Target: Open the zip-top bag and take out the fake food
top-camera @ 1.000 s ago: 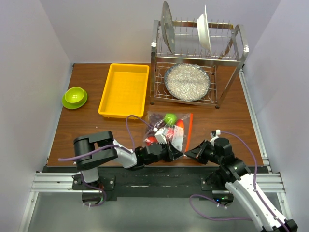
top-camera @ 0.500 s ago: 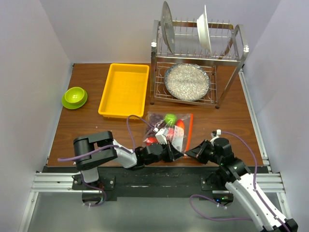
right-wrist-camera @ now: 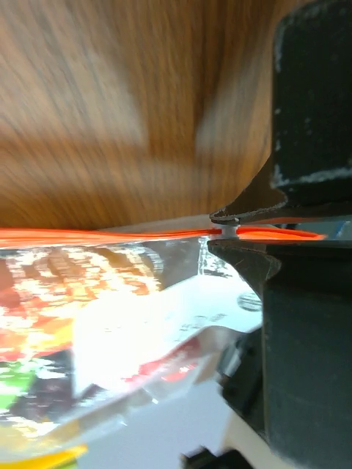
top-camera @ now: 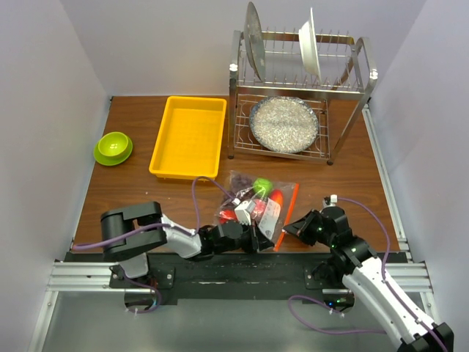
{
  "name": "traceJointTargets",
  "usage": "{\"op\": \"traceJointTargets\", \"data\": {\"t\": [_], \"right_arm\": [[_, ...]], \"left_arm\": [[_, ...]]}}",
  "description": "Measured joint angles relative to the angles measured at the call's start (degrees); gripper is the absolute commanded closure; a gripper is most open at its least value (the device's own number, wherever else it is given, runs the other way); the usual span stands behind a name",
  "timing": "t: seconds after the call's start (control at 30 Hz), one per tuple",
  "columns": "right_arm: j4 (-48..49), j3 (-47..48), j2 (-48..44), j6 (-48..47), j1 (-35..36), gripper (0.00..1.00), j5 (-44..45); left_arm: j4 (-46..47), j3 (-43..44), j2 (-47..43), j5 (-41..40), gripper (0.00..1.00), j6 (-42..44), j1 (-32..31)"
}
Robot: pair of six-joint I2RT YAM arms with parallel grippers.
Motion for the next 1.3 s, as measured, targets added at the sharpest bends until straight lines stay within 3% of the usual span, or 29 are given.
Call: {"op": "traceJointTargets", "data": {"t": [0.3, 0.57, 1.17, 1.27, 1.3], "right_arm": [[0.57, 12.5, 14.03, -7.45, -0.5, 1.0, 8.17], [-0.17, 26.91, 24.52, -15.69, -7.87, 1.0, 10.01], [-6.93, 50.58, 35.21, -24.85, -11.32, 1.0, 11.5], [-7.32, 53.72, 36.17, -25.24, -11.32, 1.0, 10.45], [-7.32, 54.25, 36.28, -25.27, -11.3, 1.0, 10.27]], "left_arm": [[-8.87, -0.55, -10.75, 0.87, 1.0, 2.49, -0.98], [-13.97, -0.46, -18.21, 0.7, 1.0, 4.52, -0.98], [-19.06, 5.11, -23.28, 1.51, 1.0, 6.16, -0.98], [-19.45, 6.4, -24.63, 1.6, 0.93, 6.62, -1.01], [-19.65, 6.75, -25.16, 1.62, 0.84, 6.99, -1.01]]}}
